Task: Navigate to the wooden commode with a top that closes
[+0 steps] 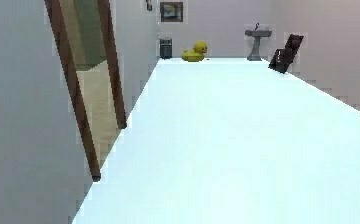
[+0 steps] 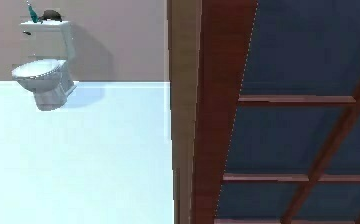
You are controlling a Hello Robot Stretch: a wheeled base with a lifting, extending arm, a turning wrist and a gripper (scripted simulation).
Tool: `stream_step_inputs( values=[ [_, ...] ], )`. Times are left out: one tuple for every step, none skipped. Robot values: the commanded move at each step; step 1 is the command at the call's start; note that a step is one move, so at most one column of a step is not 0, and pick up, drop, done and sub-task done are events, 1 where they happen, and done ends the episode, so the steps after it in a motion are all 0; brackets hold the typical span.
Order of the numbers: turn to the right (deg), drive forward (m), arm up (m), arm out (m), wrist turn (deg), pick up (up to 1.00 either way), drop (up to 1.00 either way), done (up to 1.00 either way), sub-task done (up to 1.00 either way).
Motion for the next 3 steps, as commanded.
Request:
stream_step_inputs(
  values=[
    [24.0, 0.00, 0.00, 0.00, 0.0, 0.00, 0.00, 0.00, 0.00],
    [0.0, 1.00, 0.00, 0.00, 0.0, 0.00, 0.00, 0.00, 0.00],
    [0.0, 1.00, 0.00, 0.00, 0.0, 0.00, 0.00, 0.00, 0.00]
  ],
)
